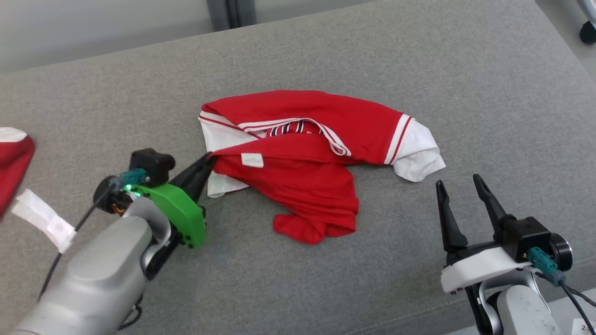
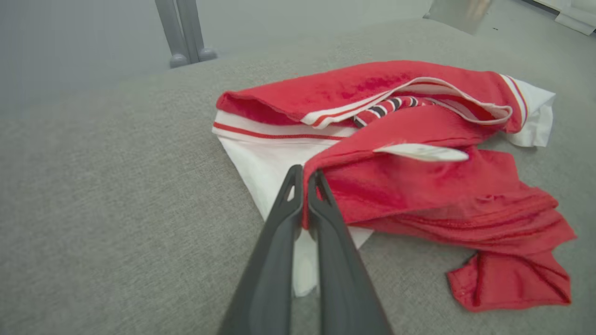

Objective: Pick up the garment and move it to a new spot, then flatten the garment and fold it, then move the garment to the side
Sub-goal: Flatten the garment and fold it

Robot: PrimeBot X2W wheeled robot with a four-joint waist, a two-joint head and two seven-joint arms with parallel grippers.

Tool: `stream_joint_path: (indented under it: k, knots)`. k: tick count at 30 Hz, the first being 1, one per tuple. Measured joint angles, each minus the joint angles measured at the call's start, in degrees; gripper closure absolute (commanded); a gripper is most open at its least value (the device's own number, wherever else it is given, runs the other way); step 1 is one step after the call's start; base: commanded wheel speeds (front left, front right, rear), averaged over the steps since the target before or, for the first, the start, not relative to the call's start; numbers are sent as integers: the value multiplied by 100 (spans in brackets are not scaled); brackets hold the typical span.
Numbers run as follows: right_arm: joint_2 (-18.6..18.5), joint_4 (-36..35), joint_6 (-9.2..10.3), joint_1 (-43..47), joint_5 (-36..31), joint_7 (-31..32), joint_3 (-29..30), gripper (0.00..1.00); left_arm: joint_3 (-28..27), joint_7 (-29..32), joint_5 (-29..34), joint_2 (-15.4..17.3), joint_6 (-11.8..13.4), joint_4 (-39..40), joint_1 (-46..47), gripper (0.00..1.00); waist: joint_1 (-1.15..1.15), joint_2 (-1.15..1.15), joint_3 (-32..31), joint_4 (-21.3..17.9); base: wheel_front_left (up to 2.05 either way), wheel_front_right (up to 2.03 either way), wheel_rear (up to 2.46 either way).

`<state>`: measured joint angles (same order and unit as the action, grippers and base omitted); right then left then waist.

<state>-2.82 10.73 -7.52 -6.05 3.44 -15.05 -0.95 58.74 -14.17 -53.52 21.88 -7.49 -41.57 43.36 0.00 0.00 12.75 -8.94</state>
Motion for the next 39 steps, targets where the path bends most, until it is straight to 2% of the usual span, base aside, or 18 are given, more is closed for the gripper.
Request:
stream_joint_path:
  k: [6,13,17,22,25,28,32,39]
  knots:
    - [0,59,0,13,49,0,-122,0,-477,-62,211,313,76,-145,591,100,0,0,-149,-12,0,0,0]
    - [0,130,0,9,96,0,-257,0,-1118,-79,1021,818,439,-63,1405,100,0,0,-265,-258,0,0,0]
    - [-1,148,0,104,122,-1,-197,0,-1539,-99,1460,957,654,185,1766,100,0,0,-333,-421,0,0,0]
    - [1,166,0,270,218,0,-49,0,-1673,-100,1586,966,670,342,1611,100,0,0,-464,-474,0,0,0]
    - [-1,178,0,448,242,0,94,0,-1581,-100,1583,947,627,538,1131,100,0,0,-550,-403,0,0,0]
    - [-2,200,0,598,243,0,220,0,-1523,-100,1512,1018,735,982,545,100,0,0,-638,-269,0,0,0]
    - [-1,220,0,755,242,0,314,0,-1506,-42,1321,1302,1181,1924,-559,100,0,0,-781,-34,0,0,0]
    - [1,225,0,817,215,0,266,0,-1462,201,1017,2005,2401,3612,-2676,100,0,0,-990,457,0,0,0]
